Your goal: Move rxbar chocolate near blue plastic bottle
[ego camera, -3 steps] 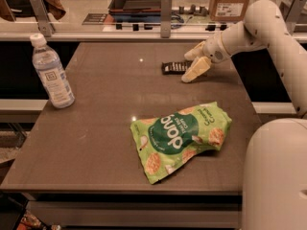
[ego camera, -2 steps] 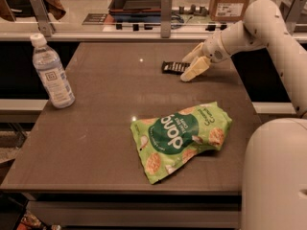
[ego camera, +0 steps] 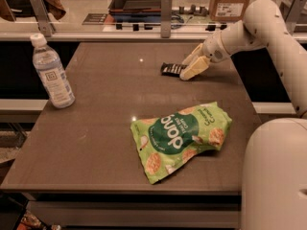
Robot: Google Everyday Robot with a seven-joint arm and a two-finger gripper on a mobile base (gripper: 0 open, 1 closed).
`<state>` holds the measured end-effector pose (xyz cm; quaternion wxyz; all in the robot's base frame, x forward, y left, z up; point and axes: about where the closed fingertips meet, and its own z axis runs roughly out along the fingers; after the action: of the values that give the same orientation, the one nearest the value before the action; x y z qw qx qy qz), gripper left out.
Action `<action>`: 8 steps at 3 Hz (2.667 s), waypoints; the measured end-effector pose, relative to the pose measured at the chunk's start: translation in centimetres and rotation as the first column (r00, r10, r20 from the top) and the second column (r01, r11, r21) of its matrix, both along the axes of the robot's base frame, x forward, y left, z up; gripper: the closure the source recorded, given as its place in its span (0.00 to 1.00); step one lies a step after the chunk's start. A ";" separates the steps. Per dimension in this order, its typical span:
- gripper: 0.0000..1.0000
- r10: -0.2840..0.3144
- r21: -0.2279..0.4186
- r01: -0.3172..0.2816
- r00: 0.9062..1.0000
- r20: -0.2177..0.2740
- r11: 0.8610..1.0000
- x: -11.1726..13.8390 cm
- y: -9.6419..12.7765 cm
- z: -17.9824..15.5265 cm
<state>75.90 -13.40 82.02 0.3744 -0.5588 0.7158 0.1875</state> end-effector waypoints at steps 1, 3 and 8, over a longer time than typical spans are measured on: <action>1.00 0.000 0.000 0.000 1.000 0.000 1.000 0.0 0.0 0.1; 1.00 0.000 0.000 0.000 1.000 0.000 1.000 0.0 0.0 0.1; 1.00 0.001 0.000 -0.001 1.000 0.000 1.000 0.0 0.0 0.2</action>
Offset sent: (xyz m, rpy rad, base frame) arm -0.0200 0.0030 0.0379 -0.0633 0.0178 0.0136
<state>75.89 -13.35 82.23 0.3741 -0.5591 0.7157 0.1876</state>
